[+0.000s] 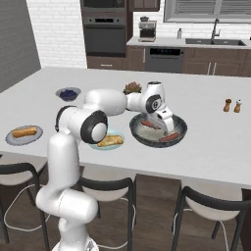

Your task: Place one bun and one sausage from the bowl on each plate.

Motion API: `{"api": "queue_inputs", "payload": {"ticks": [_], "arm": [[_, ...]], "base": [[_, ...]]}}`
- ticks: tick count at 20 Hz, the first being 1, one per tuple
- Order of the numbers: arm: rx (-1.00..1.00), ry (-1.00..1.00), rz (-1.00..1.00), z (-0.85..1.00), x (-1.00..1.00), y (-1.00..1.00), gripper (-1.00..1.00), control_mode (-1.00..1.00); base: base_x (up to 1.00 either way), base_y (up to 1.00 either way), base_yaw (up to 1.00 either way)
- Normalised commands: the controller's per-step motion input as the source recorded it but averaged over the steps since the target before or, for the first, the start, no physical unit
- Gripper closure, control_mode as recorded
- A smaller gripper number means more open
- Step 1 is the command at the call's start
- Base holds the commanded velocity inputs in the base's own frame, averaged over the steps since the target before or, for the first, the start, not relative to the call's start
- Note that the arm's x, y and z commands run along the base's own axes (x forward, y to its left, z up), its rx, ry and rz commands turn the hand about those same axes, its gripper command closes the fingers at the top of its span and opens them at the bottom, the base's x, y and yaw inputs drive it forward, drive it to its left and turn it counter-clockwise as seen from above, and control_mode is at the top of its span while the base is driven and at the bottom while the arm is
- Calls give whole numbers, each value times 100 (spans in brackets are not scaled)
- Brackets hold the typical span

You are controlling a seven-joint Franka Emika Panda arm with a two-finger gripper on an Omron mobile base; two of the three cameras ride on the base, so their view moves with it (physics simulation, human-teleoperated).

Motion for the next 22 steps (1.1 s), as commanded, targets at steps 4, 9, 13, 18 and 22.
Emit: {"api": "queue_inputs", "payload": {"ticks": [4, 9, 13, 18, 22], "arm": [[-2, 0, 0, -13, 1, -3, -100, -100], [0, 0, 0, 0, 1, -5, -100, -100], [0, 0, 0, -11, 17, -19, -100, -100], [0, -1, 0, -3, 5, -4, -100, -100], [0, -1, 0, -1, 12, -3, -100, -100]], "base": [[0, 0, 0], [0, 0, 0], [0, 0, 0], [0, 0, 0], [0, 0, 0]]}}
